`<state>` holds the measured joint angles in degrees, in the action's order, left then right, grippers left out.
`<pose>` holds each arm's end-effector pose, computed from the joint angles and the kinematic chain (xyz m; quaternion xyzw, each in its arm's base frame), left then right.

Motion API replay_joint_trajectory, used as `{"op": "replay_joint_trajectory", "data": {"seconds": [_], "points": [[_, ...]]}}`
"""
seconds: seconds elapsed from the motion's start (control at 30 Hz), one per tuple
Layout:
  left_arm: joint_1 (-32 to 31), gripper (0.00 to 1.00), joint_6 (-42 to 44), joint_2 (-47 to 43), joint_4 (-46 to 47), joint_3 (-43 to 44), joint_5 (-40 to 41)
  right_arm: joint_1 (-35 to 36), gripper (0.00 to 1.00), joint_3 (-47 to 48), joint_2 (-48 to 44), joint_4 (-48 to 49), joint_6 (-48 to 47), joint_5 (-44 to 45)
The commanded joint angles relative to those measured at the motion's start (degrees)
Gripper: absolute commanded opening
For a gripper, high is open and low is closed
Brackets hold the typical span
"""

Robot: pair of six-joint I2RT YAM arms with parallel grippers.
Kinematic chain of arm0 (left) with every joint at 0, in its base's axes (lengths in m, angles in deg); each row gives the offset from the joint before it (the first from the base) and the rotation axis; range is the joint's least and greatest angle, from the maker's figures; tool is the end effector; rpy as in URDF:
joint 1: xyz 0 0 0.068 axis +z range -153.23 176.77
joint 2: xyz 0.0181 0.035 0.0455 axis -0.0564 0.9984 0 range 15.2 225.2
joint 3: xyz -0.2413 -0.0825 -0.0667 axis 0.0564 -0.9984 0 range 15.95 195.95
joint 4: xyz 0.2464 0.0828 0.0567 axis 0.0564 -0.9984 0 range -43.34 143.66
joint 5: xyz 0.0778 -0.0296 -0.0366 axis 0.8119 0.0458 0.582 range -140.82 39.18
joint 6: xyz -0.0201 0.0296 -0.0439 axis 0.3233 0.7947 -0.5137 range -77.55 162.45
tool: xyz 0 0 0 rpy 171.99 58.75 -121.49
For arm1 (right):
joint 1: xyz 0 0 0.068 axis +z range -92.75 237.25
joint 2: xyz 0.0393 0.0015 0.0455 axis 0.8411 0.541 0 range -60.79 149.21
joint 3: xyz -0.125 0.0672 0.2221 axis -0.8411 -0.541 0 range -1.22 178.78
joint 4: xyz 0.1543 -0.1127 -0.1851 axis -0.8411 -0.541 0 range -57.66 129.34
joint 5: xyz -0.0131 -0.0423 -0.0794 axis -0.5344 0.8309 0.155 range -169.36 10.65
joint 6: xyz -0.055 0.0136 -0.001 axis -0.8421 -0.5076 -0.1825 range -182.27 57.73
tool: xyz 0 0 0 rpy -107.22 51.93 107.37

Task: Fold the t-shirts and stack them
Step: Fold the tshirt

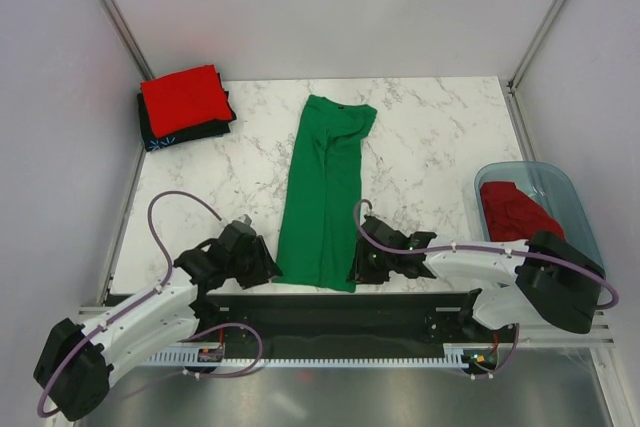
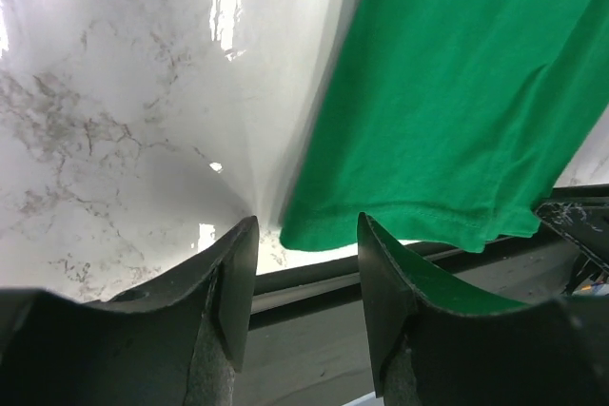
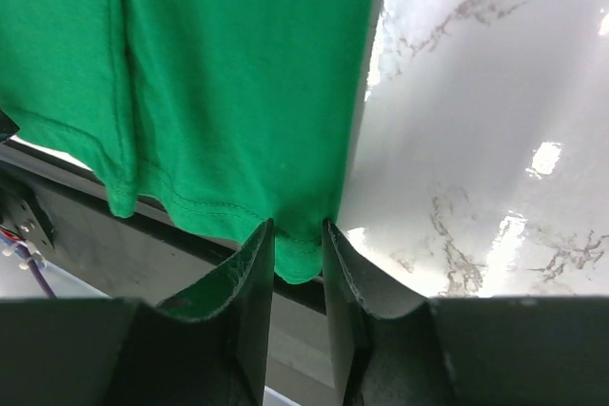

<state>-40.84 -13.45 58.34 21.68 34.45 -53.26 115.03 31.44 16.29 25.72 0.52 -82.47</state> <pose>0.1170 -0.0923 0.1430 -0.1462 0.9465 -0.2231 0.1819 0.1280 0.2073 0.1330 0.0345 0.9604 0.2520 0.1137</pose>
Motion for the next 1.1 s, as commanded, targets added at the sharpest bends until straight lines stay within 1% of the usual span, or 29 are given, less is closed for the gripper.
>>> {"op": "replay_joint_trajectory", "data": {"seconds": [0.0, 0.07, 0.13, 0.17, 0.2, 0.27, 0.33, 0.47, 0.5, 0.53, 0.57, 0.6, 0.63, 0.67, 0.7, 0.77, 0.8, 0.87, 0.97, 1.03, 1.07], "points": [[0.16, 0.52, -2.20, 0.72, 5.44, -1.80, -2.75, 0.76, 0.34, -1.37, -0.70, 1.32, 1.29, 1.09], [0.16, 0.51, -2.11, 0.29, 5.79, -2.15, -3.19, 0.93, 0.34, -1.90, -1.58, 0.71, 1.29, 1.44], [0.16, 0.50, -2.11, -0.07, 6.23, -2.59, -3.45, 0.93, 0.39, -1.99, -1.93, 0.18, 1.29, 1.53], [0.16, 0.49, -2.02, -0.16, 6.41, -2.77, -3.54, 1.28, 0.42, -1.90, -2.02, -0.08, 1.29, 1.45], [0.16, 0.48, -1.85, -0.16, 6.59, -2.86, -3.71, 1.46, 0.48, -1.73, -2.02, -0.26, 1.20, 1.62], [0.16, 0.47, -1.67, 0.11, 6.68, -2.94, -4.24, 2.33, 0.50, -1.38, -2.28, -1.22, 1.55, 2.06], [0.08, 0.47, -1.41, 0.28, 7.29, -3.12, -4.50, 2.60, 0.50, -1.55, -2.29, -1.31, 1.73, 2.50], [0.16, 0.41, -1.40, 0.37, 8.34, -3.65, -4.77, 3.48, 0.42, -1.03, -0.18, -0.61, 1.73, 2.24], [0.08, 0.39, -1.41, 0.46, 8.52, -3.56, -4.68, 3.74, 0.37, -0.85, 0.70, -0.35, 1.81, 2.32], [0.08, 0.35, -1.32, 0.63, 8.69, -3.56, -4.68, 4.09, 0.32, -0.76, 1.05, 0.00, 1.73, 2.24], [0.16, 0.26, -1.14, 0.72, 8.96, -3.56, -4.77, 4.10, 0.26, -0.76, 1.23, 0.00, 1.64, 2.15], [0.16, 0.21, -0.97, 0.90, 9.22, -3.65, -4.86, 4.10, 0.13, -0.76, 1.23, -0.08, 1.55, 2.15], [0.16, 0.14, -0.88, 0.81, 9.31, -3.56, -5.29, 4.10, 0.08, -1.02, 1.06, -0.17, 1.55, 2.41], [-0.01, 0.05, -0.62, 0.64, 9.05, -3.39, -5.65, 4.10, 0.03, -1.11, 0.62, -0.35, 1.46, 2.50], [0.16, 0.02, -0.70, 0.29, 8.61, -3.04, -6.08, 4.18, 0.00, -1.11, -0.25, -1.39, 1.20, 2.76], [-0.10, 0.02, -2.10, -1.64, 7.21, -2.60, -7.75, 4.10, 0.00, -0.76, -1.49, -3.24, 0.76, 2.76], [-0.45, 0.02, -2.63, -2.61, 6.16, -2.42, -8.63, 4.27, 0.00, -0.50, -2.97, -5.68, 0.15, 2.76], [-1.94, 0.02, -4.13, -5.42, 4.22, -1.19, -8.73, 4.62, 0.00, -0.23, -5.17, -9.03, -0.12, 4.78], [-3.61, 0.02, -4.74, -7.62, 0.62, 1.44, -9.08, 4.98, 0.00, -0.67, -13.50, -17.80, 0.41, 6.63], [-4.49, 0.02, -4.66, -7.98, -1.32, 2.59, -9.95, 5.06, 0.00, -1.29, -17.03, -20.55, 1.55, 7.15], [-4.67, 0.02, -4.66, -7.98, -1.76, 3.55, -10.39, 5.06, 0.00, -1.55, -20.44, -22.56, 2.16, 7.33]]}}
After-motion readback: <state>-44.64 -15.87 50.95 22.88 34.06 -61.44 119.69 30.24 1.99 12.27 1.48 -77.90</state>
